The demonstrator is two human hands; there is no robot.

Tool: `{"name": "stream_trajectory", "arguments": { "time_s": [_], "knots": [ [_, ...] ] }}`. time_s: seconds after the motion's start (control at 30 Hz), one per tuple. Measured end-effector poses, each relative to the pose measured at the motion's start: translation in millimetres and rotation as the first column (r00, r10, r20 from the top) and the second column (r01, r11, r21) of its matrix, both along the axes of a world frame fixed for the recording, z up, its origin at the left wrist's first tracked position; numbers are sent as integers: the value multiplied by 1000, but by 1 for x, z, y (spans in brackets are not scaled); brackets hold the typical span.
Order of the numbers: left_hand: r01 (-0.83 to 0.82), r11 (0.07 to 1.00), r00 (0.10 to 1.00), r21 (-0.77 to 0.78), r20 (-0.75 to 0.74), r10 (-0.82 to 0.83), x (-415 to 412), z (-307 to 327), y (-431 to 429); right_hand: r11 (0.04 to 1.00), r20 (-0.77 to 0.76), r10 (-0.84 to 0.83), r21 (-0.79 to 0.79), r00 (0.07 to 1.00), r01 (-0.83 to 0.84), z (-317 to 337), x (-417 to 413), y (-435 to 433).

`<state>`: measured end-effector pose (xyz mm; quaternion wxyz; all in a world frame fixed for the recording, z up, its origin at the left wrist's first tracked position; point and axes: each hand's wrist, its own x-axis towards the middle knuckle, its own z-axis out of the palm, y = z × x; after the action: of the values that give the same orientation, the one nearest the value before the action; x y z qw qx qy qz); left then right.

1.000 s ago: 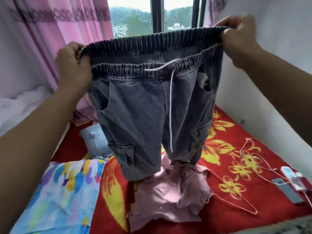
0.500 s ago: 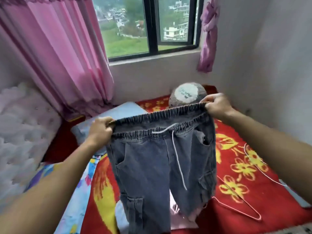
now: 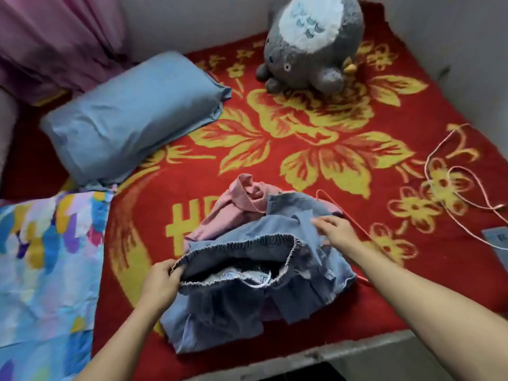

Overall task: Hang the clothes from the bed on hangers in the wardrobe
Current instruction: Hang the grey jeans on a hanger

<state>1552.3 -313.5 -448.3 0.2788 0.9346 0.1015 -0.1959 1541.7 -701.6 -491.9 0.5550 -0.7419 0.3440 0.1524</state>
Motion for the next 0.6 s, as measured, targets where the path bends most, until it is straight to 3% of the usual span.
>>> {"name": "stream_trajectory", "arguments": {
  "time_s": [0.07, 0.13, 0.2, 0.27, 0.37, 0.47, 0.6],
  "knots": [
    [-8, 999, 1000, -32, -4, 8, 0, -29, -2, 965, -103, -24, -263, 994, -4, -46, -16, -26],
    [7, 998, 1000, -59, -3, -7, -1, -55, -6, 872, -368, 91, -420, 925, -252, -92, -46, -49],
    [-21, 995, 999, -95, 23, 24, -1, -75, -12, 802, -561, 175, -395, 809, -448, -125, -77, -61],
    [-76, 991, 995, -111, 59, 83, 1, -87, -17, 729, -640, 248, -371, 727, -575, -145, -99, -62],
    [-149, 982, 985, -117, 71, 158, 9, -105, -7, 641, -664, 337, -358, 668, -679, -157, -113, -63],
    [-158, 986, 983, -55, 83, 162, 18, -114, 2, 777, -552, 411, -204, 726, -595, -152, -118, -73],
    [-174, 984, 975, -31, 132, 176, 24, -113, 1, 835, -440, 268, -337, 857, -434, -109, -117, -114]
  ]
}}
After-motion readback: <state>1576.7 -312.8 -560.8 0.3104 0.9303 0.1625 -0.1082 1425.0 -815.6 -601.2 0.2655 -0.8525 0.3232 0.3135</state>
